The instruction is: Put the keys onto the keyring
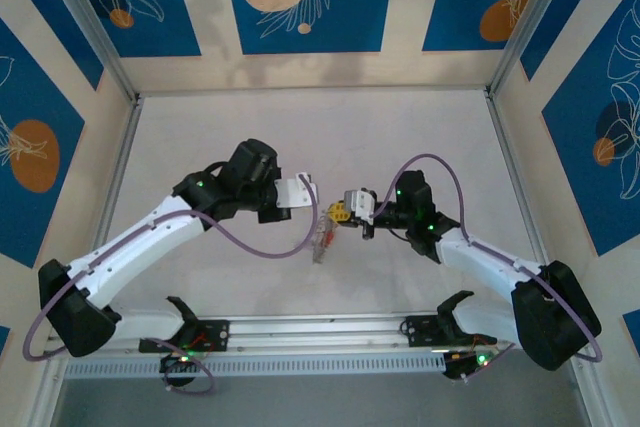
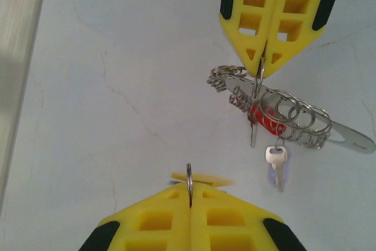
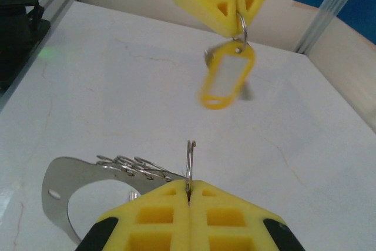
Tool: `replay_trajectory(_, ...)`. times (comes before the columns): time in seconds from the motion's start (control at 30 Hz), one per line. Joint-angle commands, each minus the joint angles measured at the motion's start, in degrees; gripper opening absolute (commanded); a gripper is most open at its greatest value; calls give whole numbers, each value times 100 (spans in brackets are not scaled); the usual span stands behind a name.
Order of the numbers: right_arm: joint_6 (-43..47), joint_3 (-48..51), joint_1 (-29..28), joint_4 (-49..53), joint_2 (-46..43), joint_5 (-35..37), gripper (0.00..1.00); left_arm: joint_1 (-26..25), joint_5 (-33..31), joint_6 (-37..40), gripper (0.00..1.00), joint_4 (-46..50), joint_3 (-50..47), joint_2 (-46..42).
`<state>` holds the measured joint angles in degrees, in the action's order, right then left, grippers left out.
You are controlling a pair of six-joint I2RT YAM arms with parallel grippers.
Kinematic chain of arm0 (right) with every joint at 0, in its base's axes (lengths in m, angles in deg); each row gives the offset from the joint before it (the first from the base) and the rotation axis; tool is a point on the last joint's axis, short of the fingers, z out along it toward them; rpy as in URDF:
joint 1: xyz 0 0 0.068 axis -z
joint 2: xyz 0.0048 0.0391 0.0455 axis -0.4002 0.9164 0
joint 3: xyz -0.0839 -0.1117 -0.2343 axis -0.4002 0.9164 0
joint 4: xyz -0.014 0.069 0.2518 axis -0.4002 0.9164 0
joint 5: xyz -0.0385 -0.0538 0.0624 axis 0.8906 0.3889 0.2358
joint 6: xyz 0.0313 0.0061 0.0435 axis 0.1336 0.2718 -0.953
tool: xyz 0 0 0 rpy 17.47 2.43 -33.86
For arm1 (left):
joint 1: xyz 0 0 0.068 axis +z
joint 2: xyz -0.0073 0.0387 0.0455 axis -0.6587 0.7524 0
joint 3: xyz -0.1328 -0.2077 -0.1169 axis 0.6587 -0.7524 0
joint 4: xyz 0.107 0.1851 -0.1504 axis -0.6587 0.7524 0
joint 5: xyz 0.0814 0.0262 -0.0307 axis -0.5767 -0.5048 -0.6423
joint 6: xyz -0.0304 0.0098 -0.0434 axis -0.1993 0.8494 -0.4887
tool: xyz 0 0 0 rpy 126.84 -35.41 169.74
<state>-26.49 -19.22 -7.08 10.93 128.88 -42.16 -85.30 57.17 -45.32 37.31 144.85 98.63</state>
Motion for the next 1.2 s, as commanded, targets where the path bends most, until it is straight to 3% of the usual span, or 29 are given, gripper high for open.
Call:
replay_trajectory(0.0, 172, -334, -110, 346, 78, -235, 0, 26, 200, 208, 0, -16, -79, 75)
replay_trajectory(0.53, -62, -731, -193, 697, 589, -1092, 0, 13, 1139, 992, 0, -863, -826, -56)
replay_trajectory(1.17, -274, -1022, -205, 992, 920, -1351, 0, -42, 1676, 1217, 0, -656, -797, -141)
